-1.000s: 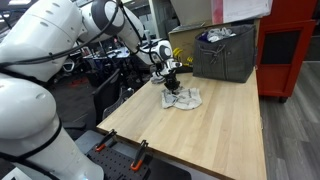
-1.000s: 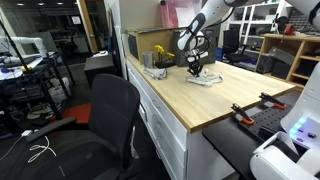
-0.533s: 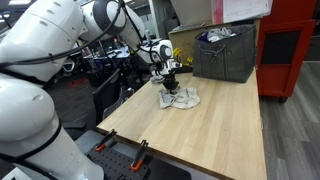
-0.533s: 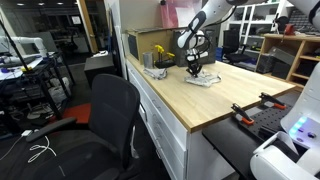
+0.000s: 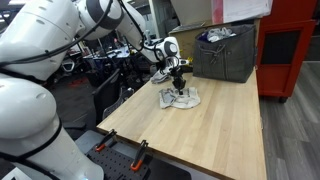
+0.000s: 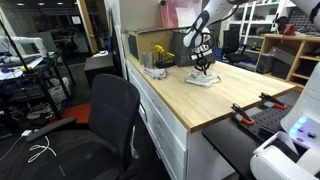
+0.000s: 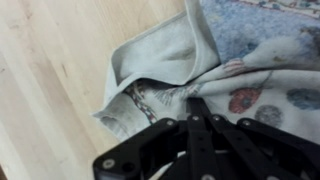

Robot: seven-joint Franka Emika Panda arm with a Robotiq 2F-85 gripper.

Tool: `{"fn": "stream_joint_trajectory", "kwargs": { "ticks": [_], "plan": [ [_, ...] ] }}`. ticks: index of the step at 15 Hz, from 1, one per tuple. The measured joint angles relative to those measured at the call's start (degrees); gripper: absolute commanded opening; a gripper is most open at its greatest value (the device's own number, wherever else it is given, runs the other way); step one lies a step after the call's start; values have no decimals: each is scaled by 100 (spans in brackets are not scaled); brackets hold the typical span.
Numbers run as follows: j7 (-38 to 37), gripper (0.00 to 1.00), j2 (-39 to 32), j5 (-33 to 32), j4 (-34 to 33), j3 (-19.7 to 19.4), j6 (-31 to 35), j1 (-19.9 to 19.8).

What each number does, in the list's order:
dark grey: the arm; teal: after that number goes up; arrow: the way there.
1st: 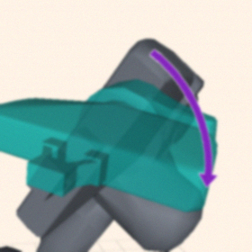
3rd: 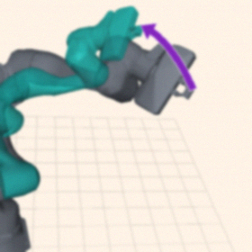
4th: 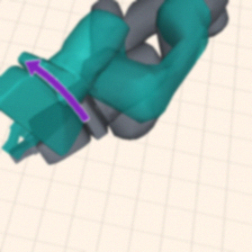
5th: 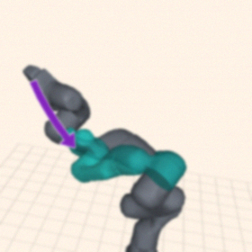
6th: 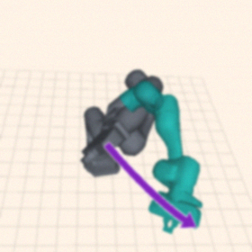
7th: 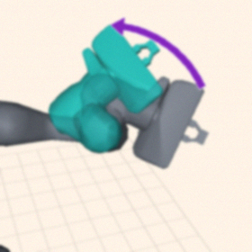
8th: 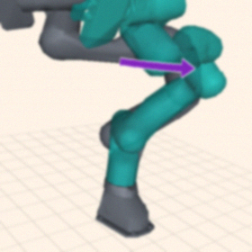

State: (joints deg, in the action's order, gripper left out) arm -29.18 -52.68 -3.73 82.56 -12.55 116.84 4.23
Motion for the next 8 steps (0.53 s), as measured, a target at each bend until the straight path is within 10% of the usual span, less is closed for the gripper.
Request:
{"fn": "stream_joint_trajectory", "kwargs": {
  "ticks": [8],
  "plan": [
    [-134,0,-158,317,47,200,-723,-213]
  ]
}}
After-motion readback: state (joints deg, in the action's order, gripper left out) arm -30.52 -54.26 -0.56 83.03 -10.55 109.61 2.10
